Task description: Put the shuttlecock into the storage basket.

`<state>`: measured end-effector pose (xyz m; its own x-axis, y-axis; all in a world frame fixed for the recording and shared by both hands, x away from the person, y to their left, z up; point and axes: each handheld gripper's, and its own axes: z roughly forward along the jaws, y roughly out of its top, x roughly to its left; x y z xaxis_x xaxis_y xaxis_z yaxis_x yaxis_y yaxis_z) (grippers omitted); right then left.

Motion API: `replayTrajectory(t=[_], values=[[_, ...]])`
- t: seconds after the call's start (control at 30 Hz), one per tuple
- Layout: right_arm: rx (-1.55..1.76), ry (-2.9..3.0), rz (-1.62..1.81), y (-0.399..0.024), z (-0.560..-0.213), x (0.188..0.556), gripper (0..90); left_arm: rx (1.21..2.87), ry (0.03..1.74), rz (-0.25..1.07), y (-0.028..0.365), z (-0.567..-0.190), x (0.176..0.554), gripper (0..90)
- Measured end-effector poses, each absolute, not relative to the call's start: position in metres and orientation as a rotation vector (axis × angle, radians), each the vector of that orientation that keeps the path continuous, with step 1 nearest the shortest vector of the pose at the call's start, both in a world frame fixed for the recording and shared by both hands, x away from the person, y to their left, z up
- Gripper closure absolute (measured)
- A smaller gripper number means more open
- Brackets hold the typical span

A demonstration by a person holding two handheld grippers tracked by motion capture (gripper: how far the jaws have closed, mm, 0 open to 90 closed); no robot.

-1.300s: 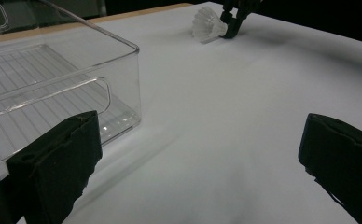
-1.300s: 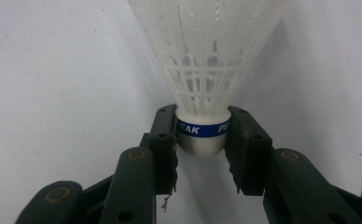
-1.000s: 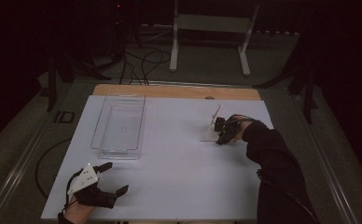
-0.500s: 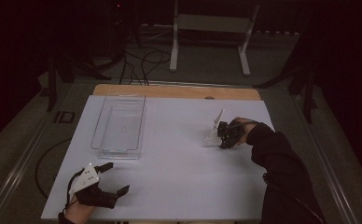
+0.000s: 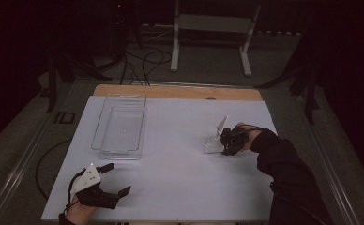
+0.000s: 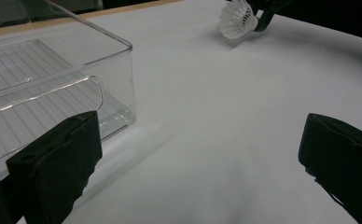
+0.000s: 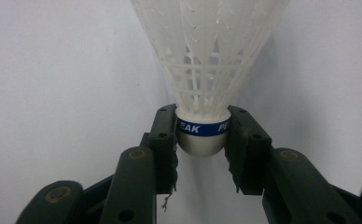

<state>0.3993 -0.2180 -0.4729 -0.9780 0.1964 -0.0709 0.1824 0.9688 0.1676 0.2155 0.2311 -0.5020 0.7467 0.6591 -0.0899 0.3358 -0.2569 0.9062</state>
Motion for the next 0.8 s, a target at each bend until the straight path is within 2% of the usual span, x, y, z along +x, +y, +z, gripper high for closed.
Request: replayTrajectory(t=[0.8], values=[[0.135,3.036,0.307,-0.209,-0.470,0.361,65.5,1.900,0.761,0.361,0.226,-0.501,0.216,0.2]])
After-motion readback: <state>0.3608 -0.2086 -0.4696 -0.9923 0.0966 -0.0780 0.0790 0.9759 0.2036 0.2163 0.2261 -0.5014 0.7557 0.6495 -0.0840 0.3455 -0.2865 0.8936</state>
